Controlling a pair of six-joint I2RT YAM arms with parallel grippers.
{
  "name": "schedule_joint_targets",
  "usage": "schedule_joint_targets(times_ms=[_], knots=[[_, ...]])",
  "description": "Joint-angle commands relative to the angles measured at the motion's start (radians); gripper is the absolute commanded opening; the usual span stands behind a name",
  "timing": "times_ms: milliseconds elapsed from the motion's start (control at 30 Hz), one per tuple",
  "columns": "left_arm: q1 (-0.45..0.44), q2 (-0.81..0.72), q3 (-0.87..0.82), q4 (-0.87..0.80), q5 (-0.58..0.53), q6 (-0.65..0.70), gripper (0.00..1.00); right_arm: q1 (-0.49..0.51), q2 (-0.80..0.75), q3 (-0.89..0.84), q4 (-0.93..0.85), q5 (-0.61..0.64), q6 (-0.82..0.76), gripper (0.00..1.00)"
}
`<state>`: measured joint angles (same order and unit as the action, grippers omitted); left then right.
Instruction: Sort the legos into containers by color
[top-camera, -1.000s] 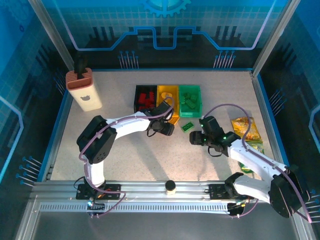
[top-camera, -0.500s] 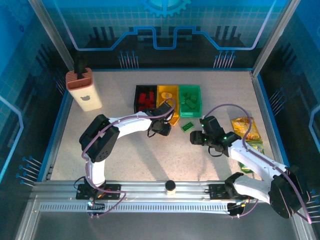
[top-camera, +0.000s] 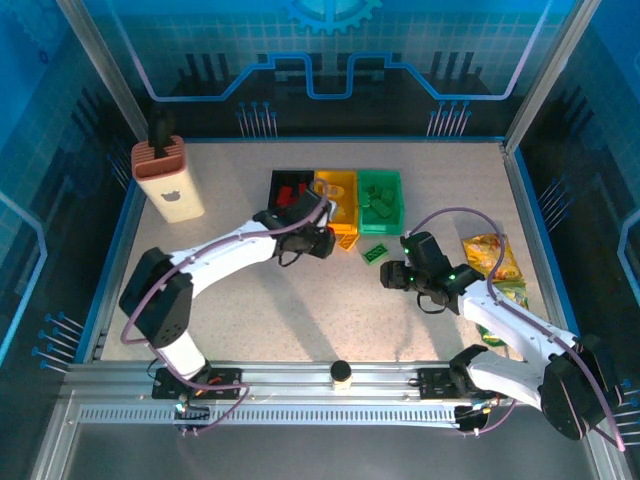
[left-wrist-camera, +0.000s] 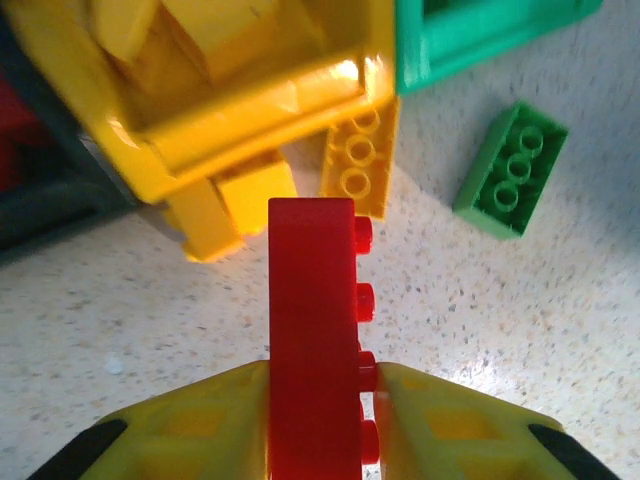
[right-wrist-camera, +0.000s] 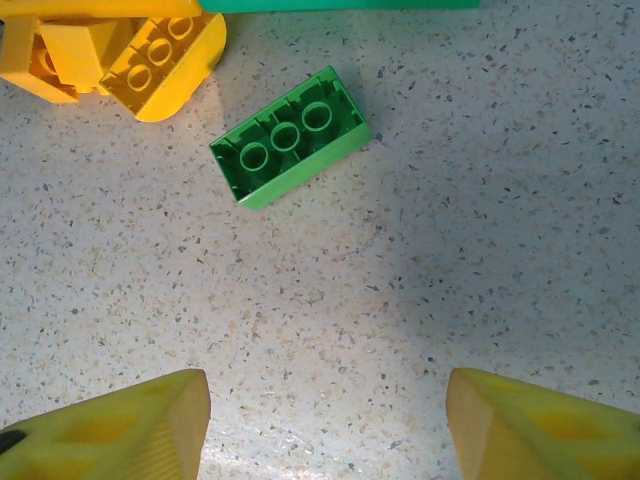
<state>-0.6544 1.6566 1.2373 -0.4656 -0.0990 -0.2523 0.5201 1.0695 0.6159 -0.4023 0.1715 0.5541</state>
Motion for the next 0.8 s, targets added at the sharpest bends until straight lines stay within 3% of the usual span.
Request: schedule_joint_targets(times_ms=[0, 200, 600, 633, 700, 767], knots=[[0.098, -0.061, -0.033, 0.003, 0.03, -0.048, 0.31, -0.015, -0.014, -0.008, -0.004, -0.005, 0.009, 0.65], [0.253, -0.051, 0.009, 0.007, 0.047, -0.092, 0.31, -0.015, -0.013, -0.002, -0.007, -0.01, 0.009, 0.65], [0.329, 0.154, 0.21, -0.052, 0.014, -0.048, 0.32, -0.015, -0.046, -0.004, -0.038, -0.005, 0.006, 0.65], [0.332, 0.17, 0.227, -0.06, 0.002, -0.049, 0.4, -0.015, -0.048, -0.002, -0.04, -0.007, 0.007, 0.65], [0.334, 0.188, 0.265, -0.086, -0.023, -0.051, 0.78, -0.015, -0.049, 0.0, -0.044, -0.009, 0.007, 0.65], [0.332, 0.171, 0.277, -0.096, -0.021, -0.062, 0.84, -0.015, -0.051, 0.005, -0.051, -0.01, 0.006, 0.65]])
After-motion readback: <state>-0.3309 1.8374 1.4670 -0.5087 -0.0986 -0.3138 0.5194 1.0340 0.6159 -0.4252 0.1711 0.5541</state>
